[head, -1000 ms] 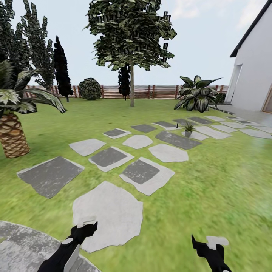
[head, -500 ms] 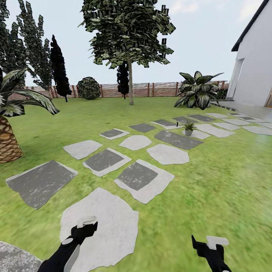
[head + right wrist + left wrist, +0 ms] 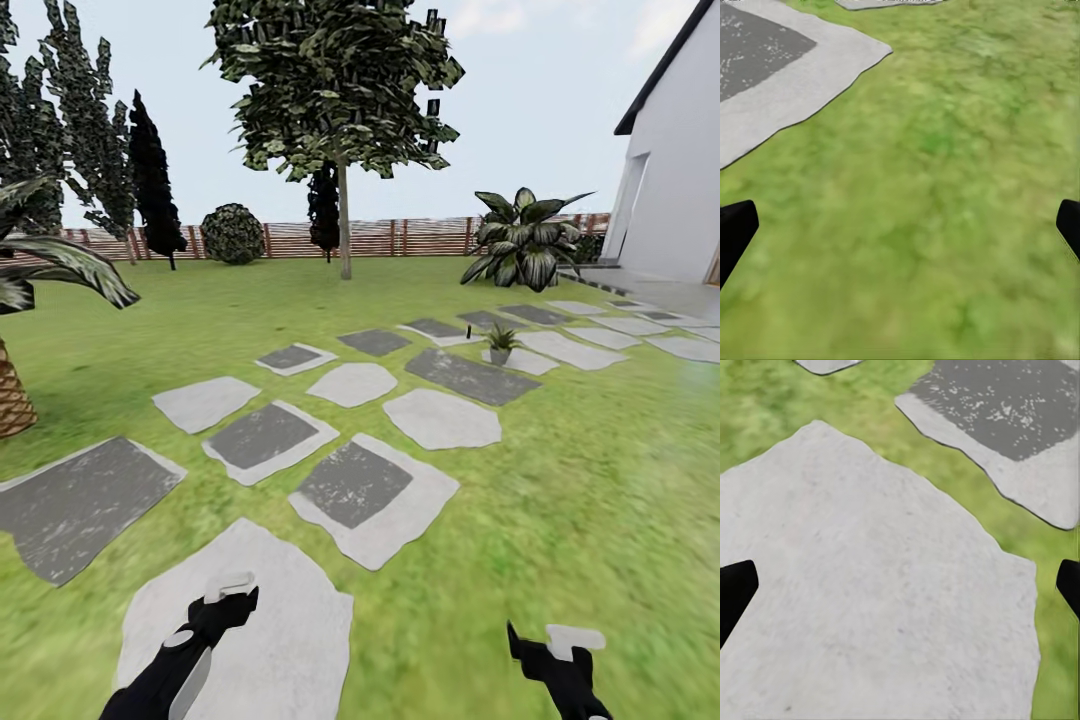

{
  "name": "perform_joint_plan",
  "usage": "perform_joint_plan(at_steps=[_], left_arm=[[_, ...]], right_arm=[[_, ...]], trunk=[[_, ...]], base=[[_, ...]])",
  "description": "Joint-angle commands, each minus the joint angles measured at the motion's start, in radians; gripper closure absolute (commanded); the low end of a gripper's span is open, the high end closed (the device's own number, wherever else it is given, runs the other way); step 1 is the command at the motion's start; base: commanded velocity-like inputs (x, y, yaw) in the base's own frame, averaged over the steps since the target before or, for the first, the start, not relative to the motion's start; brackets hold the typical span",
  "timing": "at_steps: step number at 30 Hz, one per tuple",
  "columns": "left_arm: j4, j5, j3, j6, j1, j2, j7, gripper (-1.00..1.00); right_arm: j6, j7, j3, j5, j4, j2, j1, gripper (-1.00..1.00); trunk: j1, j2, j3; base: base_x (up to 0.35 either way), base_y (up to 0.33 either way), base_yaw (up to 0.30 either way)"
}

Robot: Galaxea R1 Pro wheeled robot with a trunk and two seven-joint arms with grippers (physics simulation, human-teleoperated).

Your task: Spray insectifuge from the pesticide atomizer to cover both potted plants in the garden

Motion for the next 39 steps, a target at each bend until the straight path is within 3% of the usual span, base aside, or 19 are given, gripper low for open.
perform_joint_plan(at_steps=[1,39], left_arm=[[0.0,0.01,-0.001,-0.001,0.0,0.0,0.001,-1.0],[0.0,0.011,-0.001,-0.001,0.0,0.0,0.001,-1.0]], right_arm=[[-0.003,-0.001,0.0,0.0,0.001,0.0,-0.001,-1.0],[-0.002,0.001,0.001,0.005,0.001,0.0,-0.001,-1.0]], trunk=[[0.0,0.0,-0.001],[0.0,0.0,-0.001]], base=[[0.332,-0.135,0.0],[0.332,-0.133,0.0]])
